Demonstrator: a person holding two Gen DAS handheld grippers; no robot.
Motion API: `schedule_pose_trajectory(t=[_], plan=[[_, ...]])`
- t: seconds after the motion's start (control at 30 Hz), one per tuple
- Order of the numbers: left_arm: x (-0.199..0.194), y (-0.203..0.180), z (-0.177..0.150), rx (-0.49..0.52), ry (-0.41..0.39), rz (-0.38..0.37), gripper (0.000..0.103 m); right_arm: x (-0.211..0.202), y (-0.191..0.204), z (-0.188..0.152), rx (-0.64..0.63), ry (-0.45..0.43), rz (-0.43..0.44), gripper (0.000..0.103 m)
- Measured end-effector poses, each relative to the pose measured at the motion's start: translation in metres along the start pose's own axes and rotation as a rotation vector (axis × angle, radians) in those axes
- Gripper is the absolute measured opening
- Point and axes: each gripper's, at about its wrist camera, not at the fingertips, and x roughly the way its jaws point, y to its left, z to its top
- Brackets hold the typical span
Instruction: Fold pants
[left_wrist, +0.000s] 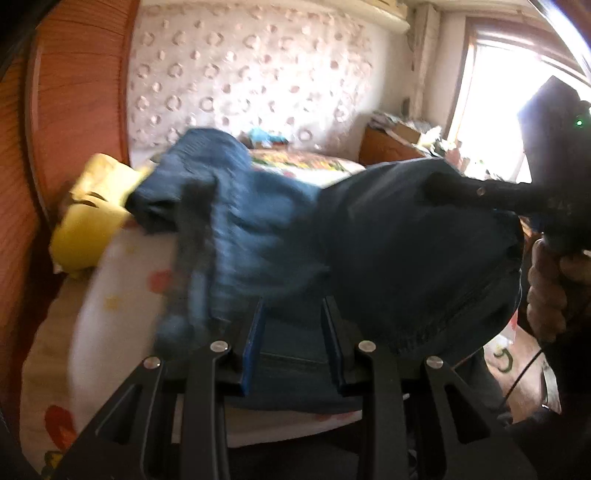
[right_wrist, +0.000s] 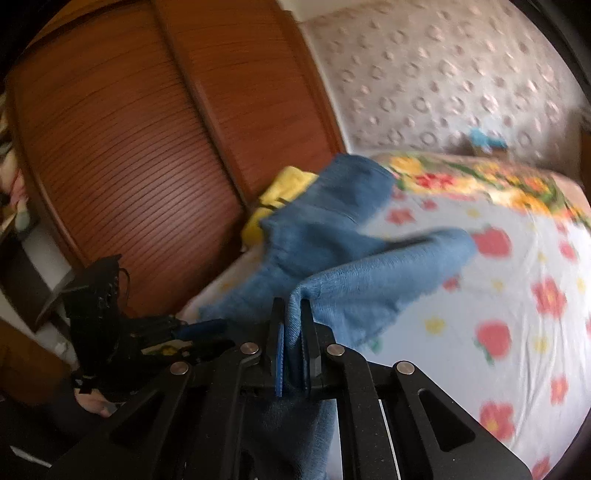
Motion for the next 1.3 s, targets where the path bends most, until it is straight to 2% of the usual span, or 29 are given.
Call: schedule_pose_trajectory(t=[0.2, 0.4, 0.53, 0.6, 0.63, 0.67, 0.7, 0.77, 0.9, 1.0, 1.07, 1.2, 1.3], plan=[[-0.036, 0.041, 0.004, -0.059, -0.065, 0.084, 0.03, 0.061, 0.04, 0.023, -0.07, 0.039, 0.08, 0.004], [-0.058, 0.082, 0.003, -0.113, -0.095, 0.172, 0.03, 0.118, 0.064, 0.015, -0.074, 0.13, 0.152, 0.004], [-0.066, 0.099, 0.0, -0.139, -0.104, 0.197, 0.03, 0.152, 0.071, -0.002, -0.053, 0.218, 0.177, 0.004], [-0.065, 0.102, 0.001, -0.144, -0.105, 0.202, 0.03, 0.155, 0.07, -0.003, -0.044, 0.229, 0.176, 0.005], [-0.064, 0.103, 0.0, -0.149, -0.105, 0.202, 0.03, 0.151, 0.069, -0.001, -0.041, 0.227, 0.173, 0.007], [-0.063, 0.104, 0.001, -0.151, -0.106, 0.198, 0.03, 0.143, 0.069, 0.002, -0.039, 0.221, 0.172, 0.015], [-0.062, 0.103, 0.001, -0.151, -0.107, 0.193, 0.03, 0.135, 0.069, 0.006, -0.042, 0.204, 0.172, 0.03], [-0.061, 0.098, 0.004, -0.145, -0.111, 0.18, 0.03, 0.104, 0.067, 0.017, -0.069, 0.129, 0.14, 0.051], [-0.056, 0.081, 0.014, -0.112, -0.121, 0.143, 0.03, 0.056, 0.051, 0.03, -0.119, 0.042, 0.043, 0.052], [-0.051, 0.064, 0.023, -0.077, -0.127, 0.109, 0.03, 0.041, 0.03, 0.035, -0.146, 0.014, -0.061, 0.052], [-0.044, 0.053, 0.027, -0.059, -0.116, 0.081, 0.03, 0.041, 0.019, 0.031, -0.166, 0.018, -0.133, 0.052], [-0.024, 0.038, 0.023, -0.03, -0.06, 0.065, 0.03, 0.065, -0.01, 0.027, -0.157, 0.058, -0.193, 0.053], [-0.009, 0.04, 0.012, -0.035, 0.004, 0.079, 0.03, 0.084, -0.033, 0.03, -0.119, 0.077, -0.184, 0.053]])
